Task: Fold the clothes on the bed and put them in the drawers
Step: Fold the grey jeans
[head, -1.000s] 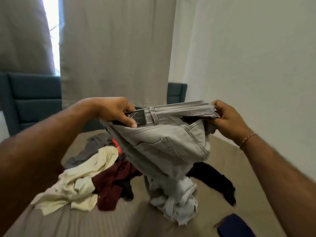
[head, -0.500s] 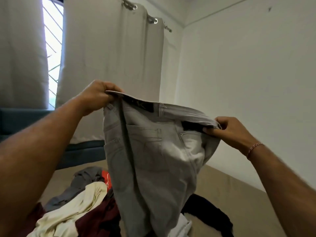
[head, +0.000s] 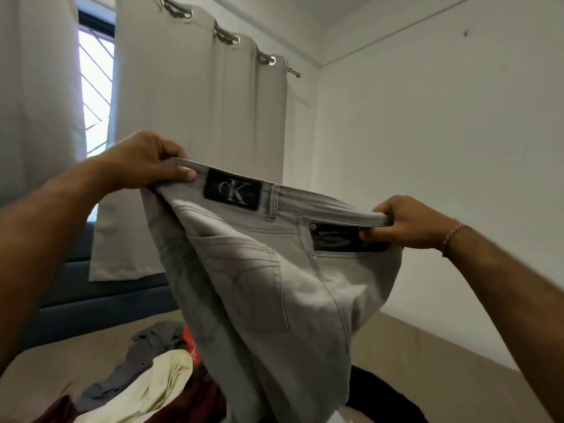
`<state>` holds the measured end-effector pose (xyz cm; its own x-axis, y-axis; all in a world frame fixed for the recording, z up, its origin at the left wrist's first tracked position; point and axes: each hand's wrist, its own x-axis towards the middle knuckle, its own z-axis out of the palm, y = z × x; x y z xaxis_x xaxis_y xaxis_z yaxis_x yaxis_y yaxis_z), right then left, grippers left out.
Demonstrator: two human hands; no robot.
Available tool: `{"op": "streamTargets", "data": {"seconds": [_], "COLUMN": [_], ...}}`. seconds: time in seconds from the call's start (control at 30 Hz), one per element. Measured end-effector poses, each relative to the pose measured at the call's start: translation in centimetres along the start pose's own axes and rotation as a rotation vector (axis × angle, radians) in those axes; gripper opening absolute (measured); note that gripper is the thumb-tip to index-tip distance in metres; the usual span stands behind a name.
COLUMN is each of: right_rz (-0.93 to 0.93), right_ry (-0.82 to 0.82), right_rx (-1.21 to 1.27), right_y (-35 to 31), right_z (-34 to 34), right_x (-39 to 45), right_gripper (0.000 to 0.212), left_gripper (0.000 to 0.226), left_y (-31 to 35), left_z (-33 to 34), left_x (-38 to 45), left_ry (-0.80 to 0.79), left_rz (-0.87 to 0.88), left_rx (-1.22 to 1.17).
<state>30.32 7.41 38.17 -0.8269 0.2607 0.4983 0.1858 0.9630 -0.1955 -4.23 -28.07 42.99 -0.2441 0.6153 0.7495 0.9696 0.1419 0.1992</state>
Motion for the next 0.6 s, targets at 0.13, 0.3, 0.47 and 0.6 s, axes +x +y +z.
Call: {"op": "streamTargets", "data": {"seconds": [0.13, 0.3, 0.47, 0.6], "right_rz": [-0.19, -0.28, -0.33, -0.334], "right_ry": [0.056, -0.043, 0.156, 0.148], "right_rx": [0.431, 0.568, 0.768, 1.019], "right_y": [-0.1, -2.9, -3.1, -0.6], "right_z": [-0.9, -0.7, -1.0, -0.2], "right_x": [0.5, 1.1, 2.1, 1.5], "right_gripper": [0.03, 0.029, 0.033, 0.032], "left_gripper": [0.02, 0.037, 0.046, 0.043], "left_y": [0.9, 1.7, 0.1, -2.0], "left_z": [0.1, 0.9, -1.2, 0.4], "left_x": [2.5, 3.5, 0.6, -3.4], "left_ry": [0.157, 0.367, -0.234, -0.707], "left_rz": [0.058, 0.034, -0.126, -0.264], "left_rx": [0.18, 0.415, -0.179, -0.589]}}
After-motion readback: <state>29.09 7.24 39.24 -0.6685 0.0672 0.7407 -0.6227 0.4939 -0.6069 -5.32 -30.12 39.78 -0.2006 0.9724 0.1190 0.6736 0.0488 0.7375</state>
